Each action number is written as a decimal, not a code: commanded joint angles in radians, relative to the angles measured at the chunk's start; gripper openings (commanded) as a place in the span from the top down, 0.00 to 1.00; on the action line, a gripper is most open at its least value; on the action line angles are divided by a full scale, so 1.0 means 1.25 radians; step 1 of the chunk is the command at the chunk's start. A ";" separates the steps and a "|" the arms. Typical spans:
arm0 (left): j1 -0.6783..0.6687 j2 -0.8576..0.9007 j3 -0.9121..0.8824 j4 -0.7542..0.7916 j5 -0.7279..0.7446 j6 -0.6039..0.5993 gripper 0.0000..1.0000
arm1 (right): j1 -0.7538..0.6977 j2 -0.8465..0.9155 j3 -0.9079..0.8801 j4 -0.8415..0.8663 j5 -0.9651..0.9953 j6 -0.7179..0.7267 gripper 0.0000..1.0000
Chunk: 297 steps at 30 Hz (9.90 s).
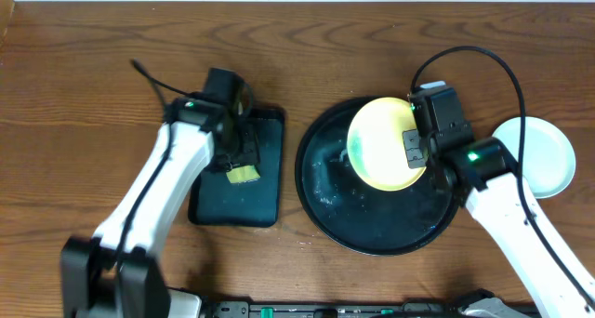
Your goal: Clean dirty plates on tray and stack at the side
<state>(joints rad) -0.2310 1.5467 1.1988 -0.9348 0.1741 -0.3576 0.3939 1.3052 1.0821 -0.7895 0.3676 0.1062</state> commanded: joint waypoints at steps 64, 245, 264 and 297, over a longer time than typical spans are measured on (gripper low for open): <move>0.013 -0.192 0.003 -0.004 0.016 0.029 0.16 | 0.439 -0.082 0.009 -0.018 0.526 -0.412 0.99; -0.116 0.257 0.013 0.153 -0.152 -0.017 0.92 | -0.142 -0.044 0.001 -0.120 -0.510 -0.005 0.64; -0.044 0.078 0.004 0.086 0.076 -0.016 0.91 | -0.142 -0.044 0.001 -0.126 -0.510 -0.006 0.52; 0.056 -0.616 0.013 -0.201 -0.236 0.034 0.15 | -0.143 -0.349 0.037 -0.140 -0.438 -0.068 0.01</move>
<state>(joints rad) -0.1638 0.7769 1.1999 -1.1824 -0.1051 -0.3134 0.2024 0.8963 1.1351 -0.9592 -0.1852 0.0322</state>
